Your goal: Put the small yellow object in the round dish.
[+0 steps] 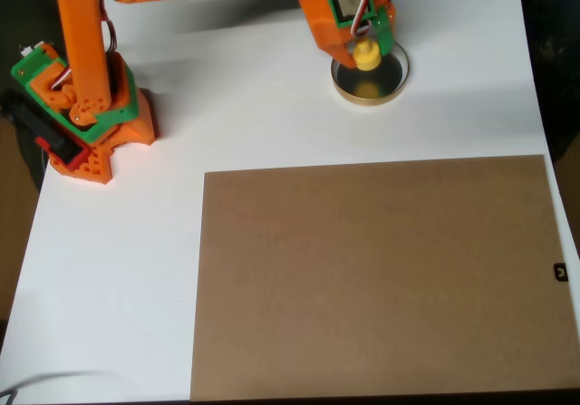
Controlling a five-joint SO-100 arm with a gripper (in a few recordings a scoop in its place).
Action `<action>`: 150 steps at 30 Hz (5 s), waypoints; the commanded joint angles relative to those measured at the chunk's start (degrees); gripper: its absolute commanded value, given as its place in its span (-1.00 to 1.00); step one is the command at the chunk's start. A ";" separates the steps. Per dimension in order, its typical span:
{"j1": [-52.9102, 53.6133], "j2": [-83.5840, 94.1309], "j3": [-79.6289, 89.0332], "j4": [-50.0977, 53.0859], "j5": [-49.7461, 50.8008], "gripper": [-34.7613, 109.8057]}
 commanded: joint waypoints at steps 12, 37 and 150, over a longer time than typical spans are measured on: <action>1.05 4.48 -5.10 3.87 -1.76 -0.16; 53.26 56.16 32.61 1.14 -17.49 -0.14; 102.83 118.92 92.37 -15.56 4.04 -0.47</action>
